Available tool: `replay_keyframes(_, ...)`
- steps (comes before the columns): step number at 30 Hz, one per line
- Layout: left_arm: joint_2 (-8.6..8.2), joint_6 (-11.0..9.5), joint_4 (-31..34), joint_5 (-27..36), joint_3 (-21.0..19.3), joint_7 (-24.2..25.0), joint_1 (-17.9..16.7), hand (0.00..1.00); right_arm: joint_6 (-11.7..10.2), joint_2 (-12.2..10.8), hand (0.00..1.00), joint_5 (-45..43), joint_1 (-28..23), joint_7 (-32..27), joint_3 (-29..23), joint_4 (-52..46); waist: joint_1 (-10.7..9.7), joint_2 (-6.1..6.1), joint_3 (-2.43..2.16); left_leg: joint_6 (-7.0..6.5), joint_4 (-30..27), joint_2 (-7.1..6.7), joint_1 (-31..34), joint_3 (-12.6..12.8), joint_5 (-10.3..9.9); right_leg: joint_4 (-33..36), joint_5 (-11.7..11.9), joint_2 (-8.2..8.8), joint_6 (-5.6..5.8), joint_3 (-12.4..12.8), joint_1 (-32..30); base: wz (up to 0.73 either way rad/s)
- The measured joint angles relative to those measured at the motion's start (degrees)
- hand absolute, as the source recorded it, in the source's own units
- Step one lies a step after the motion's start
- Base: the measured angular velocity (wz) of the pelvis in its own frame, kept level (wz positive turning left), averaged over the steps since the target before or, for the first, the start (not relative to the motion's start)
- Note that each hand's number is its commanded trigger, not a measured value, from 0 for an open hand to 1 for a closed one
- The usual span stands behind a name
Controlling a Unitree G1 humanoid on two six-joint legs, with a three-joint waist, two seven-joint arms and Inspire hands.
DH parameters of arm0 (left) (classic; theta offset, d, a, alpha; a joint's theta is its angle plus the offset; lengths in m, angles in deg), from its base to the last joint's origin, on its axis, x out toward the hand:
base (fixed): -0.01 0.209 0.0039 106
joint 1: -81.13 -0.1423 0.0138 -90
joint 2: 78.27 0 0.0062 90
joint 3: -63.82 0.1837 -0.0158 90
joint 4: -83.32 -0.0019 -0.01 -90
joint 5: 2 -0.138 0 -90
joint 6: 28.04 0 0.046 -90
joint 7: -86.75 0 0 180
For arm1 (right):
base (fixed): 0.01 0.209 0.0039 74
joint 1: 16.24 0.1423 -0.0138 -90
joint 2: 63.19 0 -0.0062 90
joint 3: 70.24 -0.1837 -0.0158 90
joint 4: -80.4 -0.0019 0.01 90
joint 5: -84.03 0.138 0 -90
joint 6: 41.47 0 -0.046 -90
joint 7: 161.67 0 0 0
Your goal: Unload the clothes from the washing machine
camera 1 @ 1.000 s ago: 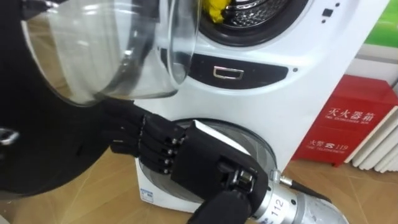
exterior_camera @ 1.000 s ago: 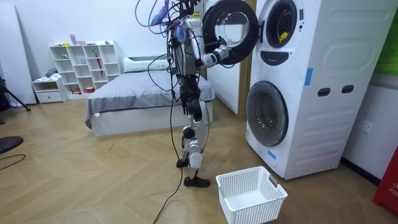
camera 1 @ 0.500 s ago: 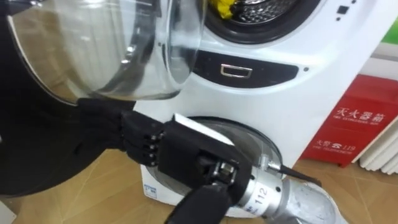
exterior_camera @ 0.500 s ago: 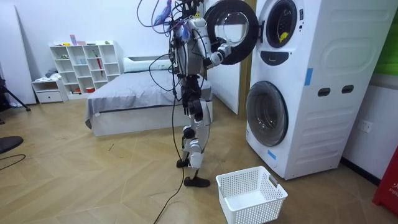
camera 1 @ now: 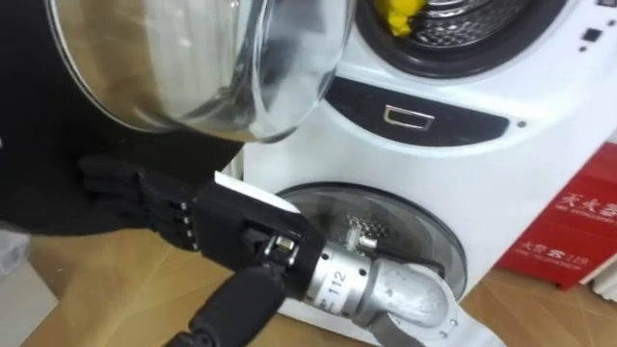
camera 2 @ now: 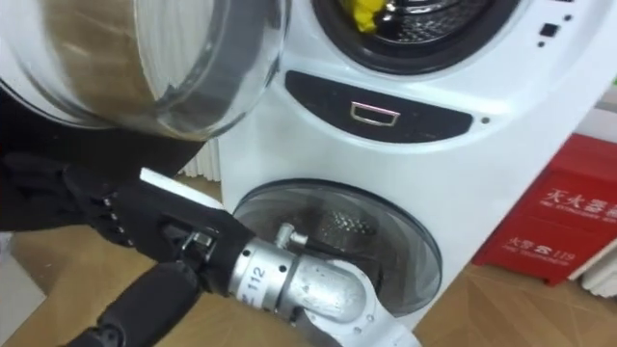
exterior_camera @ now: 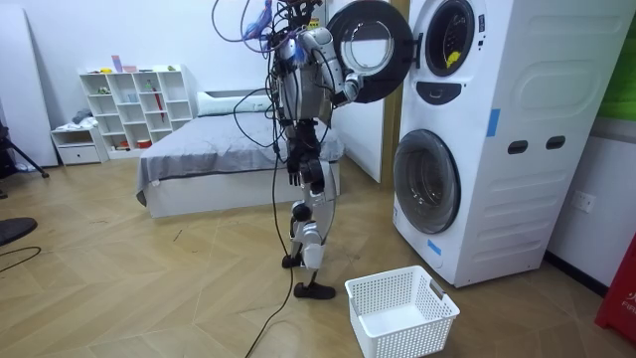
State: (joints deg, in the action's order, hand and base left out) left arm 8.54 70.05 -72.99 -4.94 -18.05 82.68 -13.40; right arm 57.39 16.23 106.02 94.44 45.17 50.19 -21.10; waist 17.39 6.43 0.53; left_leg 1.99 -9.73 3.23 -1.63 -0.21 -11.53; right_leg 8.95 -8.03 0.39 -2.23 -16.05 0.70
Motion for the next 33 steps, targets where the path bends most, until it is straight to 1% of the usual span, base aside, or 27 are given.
replay_keyframes(4,-0.32,0.0,0.0,0.1,0.0,-0.6,0.5,0.0,-0.1,-0.9,0.0,0.0,0.7,-2.8,1.4,1.2,0.4,0.13,-0.06,-0.03,0.0,-0.03,-0.1,-0.1,0.0,0.0,0.0,0.13,0.01,-0.4,0.2,0.04)
replay_keyframes(7,-0.42,0.0,0.0,0.0,0.0,-1.3,1.2,0.0,-0.1,-0.9,0.0,0.0,2.0,-4.0,2.8,2.9,0.4,0.33,0.09,-0.04,0.1,-0.02,-0.3,-0.4,0.0,0.0,0.0,0.17,0.01,-0.8,0.4,0.05)
replay_keyframes(9,-0.48,0.1,0.0,0.0,0.0,-1.9,1.5,0.0,0.0,-0.9,0.0,0.0,2.8,-4.7,3.6,4.4,0.3,0.49,0.53,-0.04,0.1,-0.02,-0.3,-0.4,0.0,0.0,0.0,0.21,0.02,-0.9,0.4,0.0)
replay_keyframes(12,-0.57,0.2,0.0,0.1,0.0,-2.0,1.8,0.0,0.0,-0.9,0.0,0.0,3.6,-5.7,3.8,5.9,0.4,0.41,0.74,-0.04,0.1,-0.08,0.0,-0.4,0.0,0.0,0.0,0.29,0.03,-1.0,0.3,0.02)
replay_keyframes(16,-0.64,0.2,-0.1,0.0,0.0,-2.1,1.7,0.0,0.0,-0.8,0.0,-0.2,3.6,-6.3,3.8,5.9,0.2,0.19,0.88,-0.03,0.2,-0.06,0.0,-0.4,0.0,0.0,0.0,0.23,0.03,-1.1,0.3,0.0)
replay_keyframes(20,-0.83,0.4,1.2,-0.7,0.0,-2.0,0.9,0.0,0.0,-0.4,0.0,-2.3,3.1,-6.3,3.8,5.9,-0.1,-0.31,1.2,-0.06,0.3,-0.04,0.1,-0.4,-0.1,0.0,0.0,0.2,0.03,-1.2,0.3,0.0)
replay_keyframes(23,-1.15,0.5,1.0,-0.8,-0.2,-2.0,0.9,0.0,0.0,-0.2,0.0,-2.3,0.8,-6.9,3.7,7.3,-0.2,-0.65,1.11,-0.08,0.1,-0.05,0.0,-0.5,0.0,0.0,0.0,0.24,0.04,-1.3,0.4,0.0)
replay_keyframes(25,-1.19,0.5,0.8,0.1,-0.2,-2.1,0.7,0.0,0.0,1.1,0.0,-2.3,-1.5,-7.5,3.7,8.1,-1.1,-0.81,1.03,-0.1,0.1,-0.09,0.0,-0.4,0.0,0.0,0.0,0.31,0.09,-1.4,0.4,0.02)
replay_keyframes(27,-1.2,0.2,0.2,0.3,-0.6,-2.1,0.7,0.0,0.0,4.1,0.0,-2.3,-4.3,-8.5,3.4,8.1,-2.1,-0.99,0.96,-0.11,0.1,-0.11,0.1,-0.1,0.0,0.0,0.1,0.38,0.17,-1.3,0.4,0.0)
replay_keyframes(28,-1.2,0.1,-0.1,0.4,-0.8,-2.1,0.7,0.0,0.0,5.0,0.0,-2.3,-4.9,-8.6,3.0,8.1,-2.6,-0.96,0.94,-0.12,0.1,-0.11,0.1,-0.1,0.0,0.0,0.1,0.39,0.18,-1.3,0.4,0.0)
replay_keyframes(29,-1.24,0.1,-0.2,1.1,-1.2,-2.1,0.4,0.0,0.0,6.5,0.0,-2.4,-6.2,-8.7,1.8,8.1,-3.5,-1.03,0.79,-0.13,0.1,-0.11,0.0,0.2,0.0,0.1,0.1,0.41,0.18,-1.2,0.4,0.0)
replay_keyframes(30,-1.31,0.1,-0.1,1.2,-1.2,-2.1,-0.1,0.0,0.0,7.9,0.0,-2.4,-7.1,-9.1,0.6,8.0,-4.6,-1.16,0.5,-0.14,0.1,-0.1,0.0,0.6,0.0,0.1,0.1,0.44,0.19,-1.0,0.4,-0.06)
replay_keyframes(31,-1.38,0.2,-0.1,1.1,-1.2,-2.1,-0.3,0.0,0.0,8.5,0.0,-2.5,-7.7,-9.3,-0.3,7.9,-5.0,-1.18,0.32,-0.15,0.1,-0.06,-0.1,1.1,0.0,0.1,0.1,0.44,0.19,-0.9,0.4,-0.11)
replay_keyframes(33,-1.69,0.3,0.0,1.2,-1.7,-2.1,-0.8,0.0,0.0,10.3,0.0,-5.9,-9.3,-9.7,-4.3,7.3,-6.9,-1.95,-0.07,-0.16,0.0,0.02,-0.5,2.4,0.0,0.3,0.1,0.46,0.21,-0.2,0.4,-0.17)
